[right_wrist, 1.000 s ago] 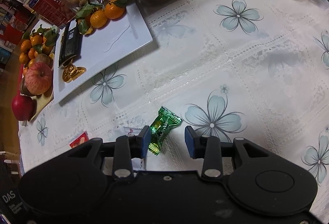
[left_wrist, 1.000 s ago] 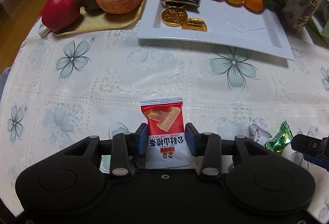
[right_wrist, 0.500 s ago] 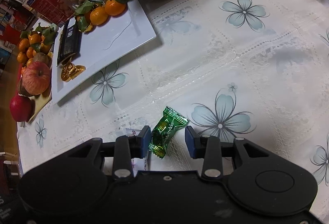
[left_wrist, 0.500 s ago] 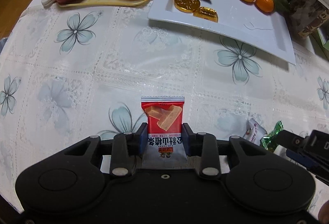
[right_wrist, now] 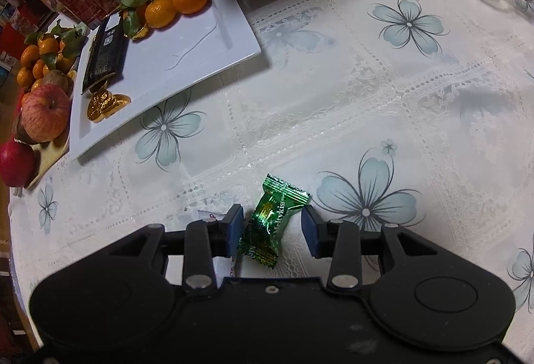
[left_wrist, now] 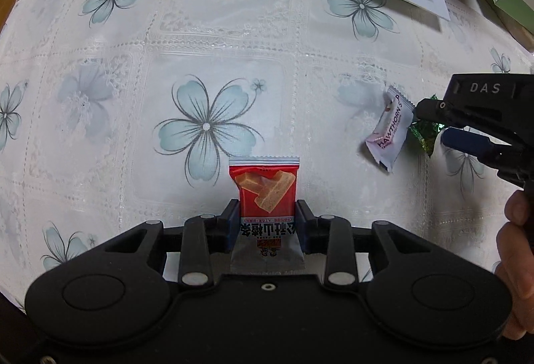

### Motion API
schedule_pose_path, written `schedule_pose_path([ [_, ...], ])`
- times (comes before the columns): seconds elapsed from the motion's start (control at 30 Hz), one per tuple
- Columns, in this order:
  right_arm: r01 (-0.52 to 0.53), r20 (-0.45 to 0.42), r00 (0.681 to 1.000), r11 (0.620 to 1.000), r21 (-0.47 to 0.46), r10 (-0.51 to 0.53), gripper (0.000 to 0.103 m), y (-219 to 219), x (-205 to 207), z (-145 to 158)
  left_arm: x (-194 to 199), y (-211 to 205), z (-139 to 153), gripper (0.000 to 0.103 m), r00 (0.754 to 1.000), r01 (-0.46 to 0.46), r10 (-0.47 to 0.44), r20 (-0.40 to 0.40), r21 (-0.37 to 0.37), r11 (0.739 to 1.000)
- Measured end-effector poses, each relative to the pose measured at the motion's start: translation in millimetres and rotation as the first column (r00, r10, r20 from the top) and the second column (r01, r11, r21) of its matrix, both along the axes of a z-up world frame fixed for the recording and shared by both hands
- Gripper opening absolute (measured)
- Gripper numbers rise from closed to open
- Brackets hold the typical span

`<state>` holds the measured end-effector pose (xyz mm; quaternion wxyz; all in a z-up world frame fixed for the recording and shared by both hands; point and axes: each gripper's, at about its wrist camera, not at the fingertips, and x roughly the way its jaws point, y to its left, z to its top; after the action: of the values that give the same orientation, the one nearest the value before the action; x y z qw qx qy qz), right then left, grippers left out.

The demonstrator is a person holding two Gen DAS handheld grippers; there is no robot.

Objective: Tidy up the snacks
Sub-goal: 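Grasp the green foil candy with the right tool while the left tool holds the red packet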

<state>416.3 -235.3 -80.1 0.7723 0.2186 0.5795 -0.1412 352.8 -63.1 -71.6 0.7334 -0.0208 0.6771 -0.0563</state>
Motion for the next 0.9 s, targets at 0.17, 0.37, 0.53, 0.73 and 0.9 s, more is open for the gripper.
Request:
schedule_pose_path([
  [0.17,-0.047,0.001,0.999,0.997,-0.054,0.047,0.041,9,-1,0,-3,2,4,0.043,1.0,0.004,-0.006,0.029,0.043,0.999],
  [0.37,-0.096,-0.017,0.995,0.988,-0.117,0.095,0.031,14,-4,0,-3,14,6,0.043,1.0,-0.002,0.001,0.026,0.035,0.999],
  [0.53,-0.134,-0.04,0.991,0.976,-0.17,0.129,0.024,18,-11,0,-5,17,3,0.043,1.0,-0.006,0.006,0.022,0.046,0.999],
  [0.73,-0.111,-0.052,0.993,0.988,-0.106,0.106,0.022,10,-18,1,-5,13,-1,0.043,1.0,0.0,-0.001,0.024,0.056,0.998],
  [0.9,-0.092,-0.052,0.995,0.992,-0.087,0.088,0.021,8,-20,2,-6,9,-1,0.043,0.999,0.0,-0.002,0.04,0.068,0.998],
])
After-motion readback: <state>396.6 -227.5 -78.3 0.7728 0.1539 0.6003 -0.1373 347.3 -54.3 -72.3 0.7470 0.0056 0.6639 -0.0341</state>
